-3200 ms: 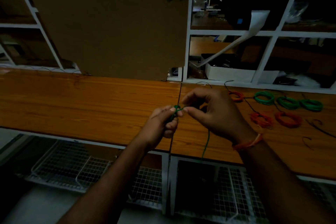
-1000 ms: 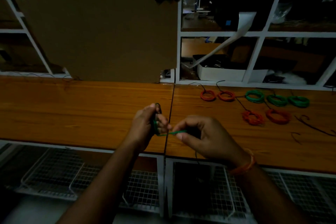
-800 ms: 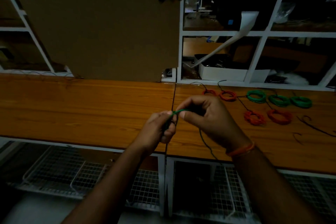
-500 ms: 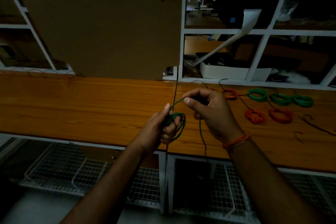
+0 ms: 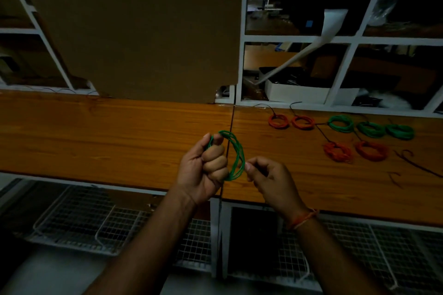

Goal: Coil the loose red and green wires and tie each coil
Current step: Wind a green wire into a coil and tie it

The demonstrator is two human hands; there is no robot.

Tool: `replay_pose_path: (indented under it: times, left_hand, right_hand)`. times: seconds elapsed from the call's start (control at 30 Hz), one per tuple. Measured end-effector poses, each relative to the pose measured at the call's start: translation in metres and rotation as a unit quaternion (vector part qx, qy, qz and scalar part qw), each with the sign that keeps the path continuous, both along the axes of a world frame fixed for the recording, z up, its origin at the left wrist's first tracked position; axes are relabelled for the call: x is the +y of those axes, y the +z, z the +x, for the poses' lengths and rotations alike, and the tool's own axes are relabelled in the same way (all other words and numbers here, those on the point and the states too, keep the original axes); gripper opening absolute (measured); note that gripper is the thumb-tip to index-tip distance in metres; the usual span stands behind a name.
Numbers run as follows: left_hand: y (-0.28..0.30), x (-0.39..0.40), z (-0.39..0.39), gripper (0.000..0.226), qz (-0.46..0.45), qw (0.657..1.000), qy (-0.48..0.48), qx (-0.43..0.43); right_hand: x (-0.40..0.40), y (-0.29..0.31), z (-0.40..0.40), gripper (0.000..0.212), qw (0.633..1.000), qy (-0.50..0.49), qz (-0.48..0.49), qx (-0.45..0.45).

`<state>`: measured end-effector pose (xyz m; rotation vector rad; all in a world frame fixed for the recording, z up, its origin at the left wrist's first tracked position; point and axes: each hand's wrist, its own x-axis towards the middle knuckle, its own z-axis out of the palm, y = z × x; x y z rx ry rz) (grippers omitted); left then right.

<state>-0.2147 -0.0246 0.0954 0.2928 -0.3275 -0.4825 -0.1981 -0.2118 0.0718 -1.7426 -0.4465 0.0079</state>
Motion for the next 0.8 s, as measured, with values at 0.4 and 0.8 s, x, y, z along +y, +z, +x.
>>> replay_pose_path:
  times: [0.4,0.8]
  left_hand:
    - [0.007,0.032,0.004,0.044,-0.012,0.980,0.182,0.086]
    - [0.006,-0.003,-0.006,0.039,0.331,0.880,0.342,0.001]
  right_hand:
    - [-0.037,-0.035,-0.003,0.012,0.990,-0.114,0.033,0.082]
    - [-0.008,0.039,-0.039,0.009,0.955,0.086,-0.144,-0.246]
